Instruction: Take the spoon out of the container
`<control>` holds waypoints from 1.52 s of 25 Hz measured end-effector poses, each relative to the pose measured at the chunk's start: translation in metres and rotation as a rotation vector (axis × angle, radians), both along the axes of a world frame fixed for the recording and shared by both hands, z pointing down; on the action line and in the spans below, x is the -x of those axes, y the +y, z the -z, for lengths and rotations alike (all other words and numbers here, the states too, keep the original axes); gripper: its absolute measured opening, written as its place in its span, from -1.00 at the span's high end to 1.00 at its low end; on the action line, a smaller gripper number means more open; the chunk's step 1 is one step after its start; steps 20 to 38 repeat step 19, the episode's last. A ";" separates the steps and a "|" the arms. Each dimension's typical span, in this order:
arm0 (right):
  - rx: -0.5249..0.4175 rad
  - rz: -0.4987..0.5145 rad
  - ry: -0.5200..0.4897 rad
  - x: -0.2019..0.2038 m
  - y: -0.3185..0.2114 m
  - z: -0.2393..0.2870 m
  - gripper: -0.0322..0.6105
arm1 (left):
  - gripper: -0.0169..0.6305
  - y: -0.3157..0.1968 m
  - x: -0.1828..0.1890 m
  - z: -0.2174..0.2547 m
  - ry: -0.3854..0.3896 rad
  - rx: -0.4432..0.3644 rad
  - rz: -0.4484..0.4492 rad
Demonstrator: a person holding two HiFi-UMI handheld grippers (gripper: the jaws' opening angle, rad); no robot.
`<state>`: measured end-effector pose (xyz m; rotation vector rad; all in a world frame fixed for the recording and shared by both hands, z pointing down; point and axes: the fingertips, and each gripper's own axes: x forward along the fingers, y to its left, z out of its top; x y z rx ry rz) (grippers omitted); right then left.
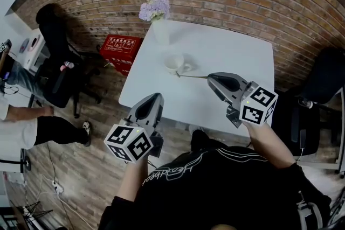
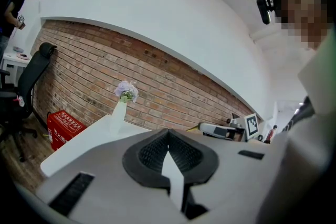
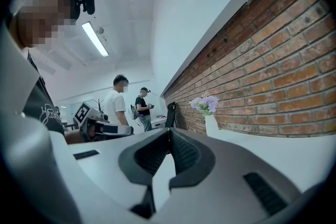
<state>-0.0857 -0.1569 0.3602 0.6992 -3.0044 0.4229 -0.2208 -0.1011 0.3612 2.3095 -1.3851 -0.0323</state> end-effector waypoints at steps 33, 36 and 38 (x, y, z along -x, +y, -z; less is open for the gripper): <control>0.004 -0.013 -0.004 -0.010 -0.005 -0.004 0.90 | 0.94 -0.011 -0.016 -0.001 -0.014 -0.002 -0.031; 0.004 -0.013 -0.004 -0.010 -0.005 -0.004 0.90 | 0.94 -0.011 -0.016 -0.001 -0.014 -0.002 -0.031; 0.004 -0.013 -0.004 -0.010 -0.005 -0.004 0.90 | 0.94 -0.011 -0.016 -0.001 -0.014 -0.002 -0.031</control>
